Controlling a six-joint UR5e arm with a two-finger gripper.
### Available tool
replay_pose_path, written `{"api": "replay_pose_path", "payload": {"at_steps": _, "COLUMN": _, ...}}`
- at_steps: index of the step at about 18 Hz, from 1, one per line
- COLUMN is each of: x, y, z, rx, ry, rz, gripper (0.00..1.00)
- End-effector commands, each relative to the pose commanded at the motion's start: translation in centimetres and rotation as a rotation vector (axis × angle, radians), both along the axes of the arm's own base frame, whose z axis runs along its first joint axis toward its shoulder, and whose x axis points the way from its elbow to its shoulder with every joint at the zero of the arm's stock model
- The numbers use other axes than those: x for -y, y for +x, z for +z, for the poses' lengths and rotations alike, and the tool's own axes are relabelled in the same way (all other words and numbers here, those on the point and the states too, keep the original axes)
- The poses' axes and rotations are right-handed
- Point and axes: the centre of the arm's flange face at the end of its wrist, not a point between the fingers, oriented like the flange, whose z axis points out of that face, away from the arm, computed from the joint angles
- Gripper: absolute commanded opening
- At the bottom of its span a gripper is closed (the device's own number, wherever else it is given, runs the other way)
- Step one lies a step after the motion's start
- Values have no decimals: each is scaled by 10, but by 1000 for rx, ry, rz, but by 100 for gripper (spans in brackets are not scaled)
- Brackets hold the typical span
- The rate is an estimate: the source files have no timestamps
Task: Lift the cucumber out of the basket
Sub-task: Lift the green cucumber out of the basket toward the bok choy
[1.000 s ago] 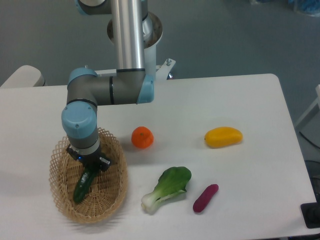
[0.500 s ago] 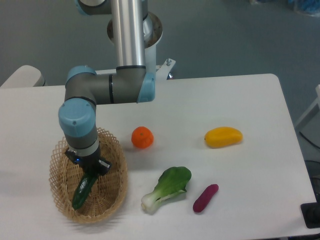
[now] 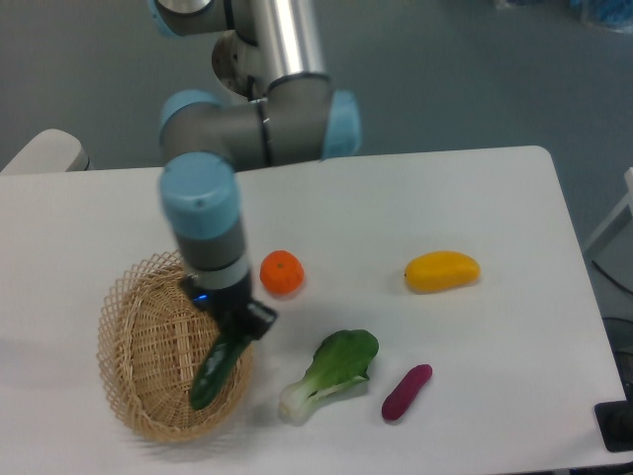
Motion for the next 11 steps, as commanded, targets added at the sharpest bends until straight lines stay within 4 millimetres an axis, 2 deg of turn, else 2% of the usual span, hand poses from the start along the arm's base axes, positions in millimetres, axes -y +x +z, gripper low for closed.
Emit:
{"api": "replay_pose_path", "payload": {"at_steps": 3, "x": 25, "y": -35, "z": 5, "rx": -2, "ry": -21, "rz": -69, "gripper": 17}}
{"api": "replay_pose_path", "payload": {"at_steps": 5, "x": 48, "y": -60, "z": 11, "rx": -10, "ry": -28, "rz": -110, "gripper": 17}}
{"api": "replay_pose_path", "payload": {"at_steps": 11, "x": 114, "y": -121, "z": 13, "rx": -6, "ry": -64, "rz": -247, "gripper": 17}}
